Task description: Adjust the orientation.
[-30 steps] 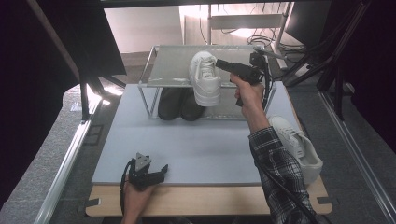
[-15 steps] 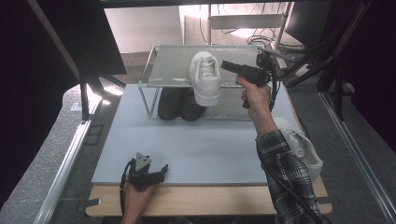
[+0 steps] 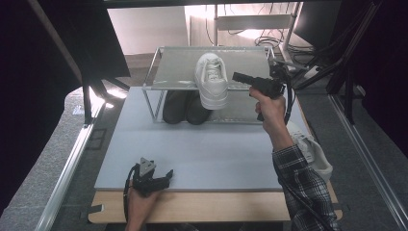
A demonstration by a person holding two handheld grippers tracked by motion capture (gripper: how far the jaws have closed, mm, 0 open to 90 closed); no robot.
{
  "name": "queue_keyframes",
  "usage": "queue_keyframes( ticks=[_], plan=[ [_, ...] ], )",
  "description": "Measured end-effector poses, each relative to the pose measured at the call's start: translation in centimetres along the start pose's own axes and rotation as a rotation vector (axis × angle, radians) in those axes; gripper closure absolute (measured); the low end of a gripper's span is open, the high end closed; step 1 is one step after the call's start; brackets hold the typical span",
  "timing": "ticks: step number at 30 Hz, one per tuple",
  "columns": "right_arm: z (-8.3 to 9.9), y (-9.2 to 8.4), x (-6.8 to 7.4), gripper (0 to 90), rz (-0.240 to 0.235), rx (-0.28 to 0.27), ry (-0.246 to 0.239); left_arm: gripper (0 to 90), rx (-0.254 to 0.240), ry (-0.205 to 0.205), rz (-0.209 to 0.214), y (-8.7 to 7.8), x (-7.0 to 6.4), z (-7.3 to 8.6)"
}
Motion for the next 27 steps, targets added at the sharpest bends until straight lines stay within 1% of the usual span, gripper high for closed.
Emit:
queue_keyframes(
  ticks=[7,9,10,12,21,27],
  plan=[
    [1.5,-0.6,0.6,54.1,-0.044,0.013,-0.006,14.1,0.000,0.000,0.000,0.0,0.0,0.0],
    [1.9,-0.7,0.8,55.3,-0.045,0.020,-0.021,14.1,0.000,-0.001,-0.001,0.0,0.0,0.0],
    [2.2,-0.7,0.8,55.3,-0.035,0.023,-0.038,14.1,-0.001,-0.001,0.000,0.0,0.0,0.0],
    [2.7,-0.8,0.9,56.2,-0.033,0.029,-0.045,14.1,-0.001,-0.001,0.000,0.0,0.0,0.0],
    [5.1,-0.7,1.7,60.0,-0.055,0.062,-0.085,14.1,-0.001,-0.001,-0.001,0.0,0.0,0.0],
    [6.8,-0.8,2.1,67.5,-0.058,0.091,-0.113,14.1,-0.001,-0.001,-0.001,0.0,0.0,0.0]
  ],
)
Point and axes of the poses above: each handheld gripper's, and its own axes: y roughly forward along the jaws, z roughly out of its underside, x roughly to its left, the point moved 10 cm from there along y, roughly forward along the jaws, and after that the axes turned 12 degrees about x, right-handed, at the moved point
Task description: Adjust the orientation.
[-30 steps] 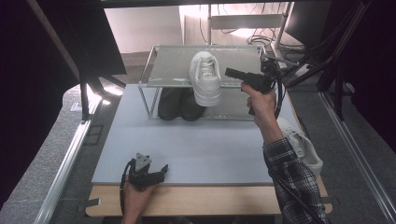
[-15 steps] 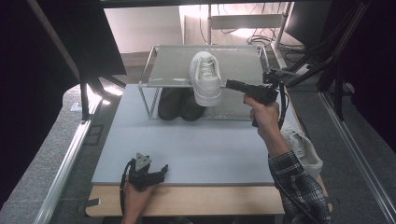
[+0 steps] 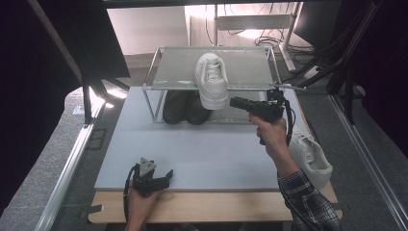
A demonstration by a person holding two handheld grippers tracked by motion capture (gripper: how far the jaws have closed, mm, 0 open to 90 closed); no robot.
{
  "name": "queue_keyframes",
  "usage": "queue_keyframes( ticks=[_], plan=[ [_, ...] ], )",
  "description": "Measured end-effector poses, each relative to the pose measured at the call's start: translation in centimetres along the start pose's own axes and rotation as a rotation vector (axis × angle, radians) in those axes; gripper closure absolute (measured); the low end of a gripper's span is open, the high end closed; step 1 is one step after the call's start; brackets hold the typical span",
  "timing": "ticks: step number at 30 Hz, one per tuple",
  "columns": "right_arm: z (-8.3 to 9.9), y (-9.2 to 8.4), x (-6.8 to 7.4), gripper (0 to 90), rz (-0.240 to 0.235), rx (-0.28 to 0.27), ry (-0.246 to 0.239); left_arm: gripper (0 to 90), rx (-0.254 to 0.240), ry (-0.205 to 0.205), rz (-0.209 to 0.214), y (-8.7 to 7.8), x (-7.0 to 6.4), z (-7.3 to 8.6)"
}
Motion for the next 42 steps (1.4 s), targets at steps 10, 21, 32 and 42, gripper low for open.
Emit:
queue_keyframes(
  ticks=[10,21,32,42],
  plan=[
    [2.2,0.4,0.7,88.0,0.017,0.035,-0.046,14.2,0.000,0.000,0.001,0.0,0.0,0.0],
    [2.8,2.1,0.4,89.6,0.038,0.054,-0.059,14.2,0.000,0.000,0.001,0.0,0.0,0.0],
    [2.3,3.0,0.0,89.6,0.053,0.047,-0.049,14.2,0.000,0.000,0.001,0.0,0.0,0.0],
    [2.1,3.4,-0.2,89.8,0.045,0.033,-0.043,14.2,-0.001,0.000,0.000,0.0,0.0,0.0]
  ],
)
Point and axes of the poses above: each handheld gripper's, and its own axes: y roughly forward along the jaws, z roughly out of its underside, x roughly to its left, the point moved 10 cm from there along y, roughly forward along the jaws, and after that the axes turned 12 degrees about x, right-handed, at the moved point
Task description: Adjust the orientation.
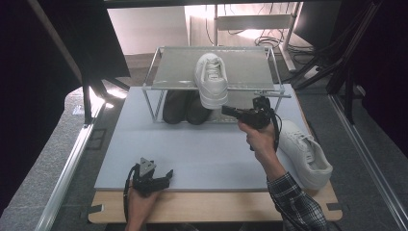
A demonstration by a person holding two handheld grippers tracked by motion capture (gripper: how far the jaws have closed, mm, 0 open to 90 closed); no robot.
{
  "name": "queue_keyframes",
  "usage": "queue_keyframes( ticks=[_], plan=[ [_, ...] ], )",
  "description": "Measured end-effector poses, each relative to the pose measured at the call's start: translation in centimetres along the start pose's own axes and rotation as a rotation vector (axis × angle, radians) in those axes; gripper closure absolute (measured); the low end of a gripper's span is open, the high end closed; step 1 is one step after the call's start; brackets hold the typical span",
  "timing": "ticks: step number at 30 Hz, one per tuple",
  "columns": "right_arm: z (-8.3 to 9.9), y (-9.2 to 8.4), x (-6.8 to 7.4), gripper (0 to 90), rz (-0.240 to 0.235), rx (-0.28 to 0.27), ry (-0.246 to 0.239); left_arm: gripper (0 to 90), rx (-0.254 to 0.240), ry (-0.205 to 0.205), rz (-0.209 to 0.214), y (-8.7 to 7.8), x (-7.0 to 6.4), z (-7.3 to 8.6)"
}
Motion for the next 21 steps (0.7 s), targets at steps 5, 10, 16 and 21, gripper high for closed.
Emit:
queue_keyframes(
  ticks=[5,10,16,21],
  plan=[
    [-0.1,0.5,-0.1,89.8,0.021,0.010,0.001,14.2,0.000,0.000,0.000,0.0,0.0,0.0],
    [-0.5,1.1,-0.3,89.9,0.031,0.007,0.002,14.2,0.000,0.000,0.000,0.0,0.0,0.0],
    [-0.8,1.7,-0.5,89.8,0.037,0.007,0.008,14.2,0.001,0.002,0.000,0.0,0.0,0.0],
    [-1.2,2.2,-0.9,89.9,0.050,0.008,0.016,14.2,0.002,0.003,0.000,0.0,0.0,0.0]
  ],
)
Point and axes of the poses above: each handheld gripper's, and its own axes: y roughly forward along the jaws, z roughly out of its underside, x roughly to its left, the point moved 10 cm from there along y, roughly forward along the jaws, and after that the axes turned 12 degrees about x, right-handed, at the moved point
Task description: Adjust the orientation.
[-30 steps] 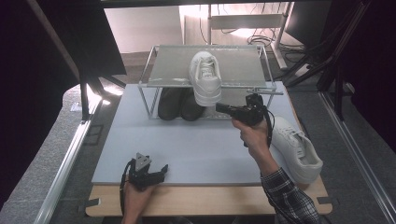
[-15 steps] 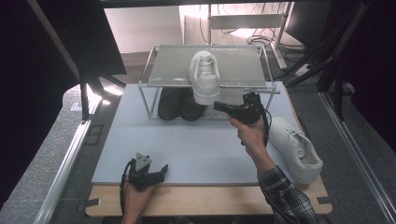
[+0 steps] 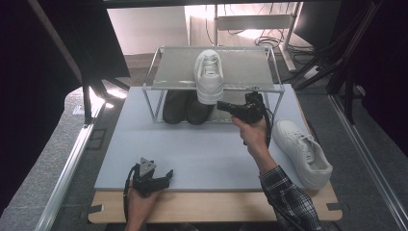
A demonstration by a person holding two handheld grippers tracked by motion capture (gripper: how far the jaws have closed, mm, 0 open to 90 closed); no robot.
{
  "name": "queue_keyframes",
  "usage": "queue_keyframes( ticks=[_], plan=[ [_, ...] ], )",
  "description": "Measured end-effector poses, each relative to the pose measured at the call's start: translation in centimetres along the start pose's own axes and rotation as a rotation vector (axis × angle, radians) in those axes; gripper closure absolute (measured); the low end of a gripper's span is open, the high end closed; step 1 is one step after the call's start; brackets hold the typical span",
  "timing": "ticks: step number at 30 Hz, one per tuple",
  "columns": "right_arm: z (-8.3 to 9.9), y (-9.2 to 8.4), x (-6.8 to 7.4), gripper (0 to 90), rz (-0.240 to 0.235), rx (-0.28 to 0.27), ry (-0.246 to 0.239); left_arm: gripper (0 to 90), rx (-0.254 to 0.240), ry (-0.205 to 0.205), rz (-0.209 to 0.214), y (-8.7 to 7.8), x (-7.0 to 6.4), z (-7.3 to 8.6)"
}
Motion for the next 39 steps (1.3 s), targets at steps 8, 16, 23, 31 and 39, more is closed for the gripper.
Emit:
queue_keyframes(
  ticks=[8,16,23,31,39],
  plan=[
    [-0.6,0.8,-0.5,89.9,0.015,0.003,0.012,14.2,0.000,-0.004,0.001,0.0,0.0,0.0],
    [-1.4,1.6,-1.1,89.9,0.042,0.006,0.023,14.2,0.000,-0.003,0.001,0.0,0.0,0.0],
    [-2.0,2.3,-1.6,89.8,0.054,0.012,0.037,14.2,0.000,-0.003,0.001,0.0,0.0,0.0],
    [-2.6,3.1,-2.2,89.9,0.070,0.017,0.046,14.2,0.000,-0.004,0.001,0.0,0.0,0.0],
    [-3.2,3.8,-2.6,89.9,0.077,0.018,0.062,14.2,0.001,-0.003,0.001,0.0,0.0,0.0]
  ],
)
Point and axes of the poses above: each handheld gripper's, and its own axes: y roughly forward along the jaws, z roughly out of its underside, x roughly to its left, the point moved 10 cm from there along y, roughly forward along the jaws, and after that the axes turned 12 degrees about x, right-handed, at the moved point
